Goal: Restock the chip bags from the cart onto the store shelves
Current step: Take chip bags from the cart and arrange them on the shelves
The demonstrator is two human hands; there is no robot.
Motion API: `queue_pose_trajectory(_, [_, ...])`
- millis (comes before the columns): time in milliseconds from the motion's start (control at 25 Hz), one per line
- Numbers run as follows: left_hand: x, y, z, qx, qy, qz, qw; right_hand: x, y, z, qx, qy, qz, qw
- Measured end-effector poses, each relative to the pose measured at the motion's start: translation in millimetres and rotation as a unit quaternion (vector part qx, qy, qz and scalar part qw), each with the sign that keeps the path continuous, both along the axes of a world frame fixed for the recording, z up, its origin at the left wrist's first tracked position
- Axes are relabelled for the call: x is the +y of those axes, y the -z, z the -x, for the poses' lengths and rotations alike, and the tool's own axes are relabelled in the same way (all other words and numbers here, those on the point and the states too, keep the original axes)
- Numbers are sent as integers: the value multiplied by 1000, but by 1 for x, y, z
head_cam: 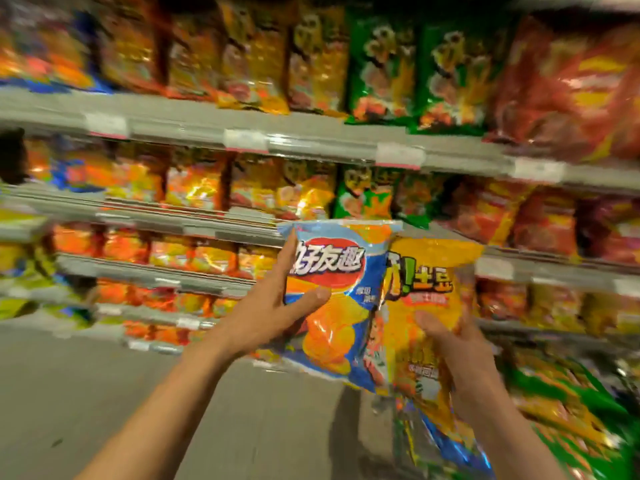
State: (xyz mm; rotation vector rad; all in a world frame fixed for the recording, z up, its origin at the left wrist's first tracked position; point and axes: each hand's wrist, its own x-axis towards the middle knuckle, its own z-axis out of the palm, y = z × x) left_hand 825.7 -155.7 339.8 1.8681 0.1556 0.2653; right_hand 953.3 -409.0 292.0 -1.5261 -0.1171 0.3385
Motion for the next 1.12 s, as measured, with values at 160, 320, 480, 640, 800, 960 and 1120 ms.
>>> queue_pose_trajectory(160, [-5, 26, 52, 13, -122, 66, 990, 20, 32, 34, 78, -86, -32, 993])
queue_pose_trajectory(320, [-8, 52, 88, 41, -159, 120, 979, 27, 50, 65, 108, -105, -21, 988])
queue_pose_trajectory(480, [15, 57, 99, 33, -187, 200, 961, 53, 41, 67, 103, -122, -19, 987])
queue_pose_trajectory(640, [68, 57, 107, -8, -212, 198, 957, 107, 30, 72, 65, -129, -7, 990])
queue_pose_trajectory(800, [146, 49, 129, -22, -214, 178, 960, 180, 37, 92, 61, -109, 2, 992])
queue_pose_trajectory(960, [221, 49, 144, -26, -221, 134, 966, 248, 48, 110, 63, -98, -2, 993])
queue_pose_trajectory(1120, [272, 50, 150, -32, -238, 98, 966, 297, 42, 99, 77, -83, -3, 994])
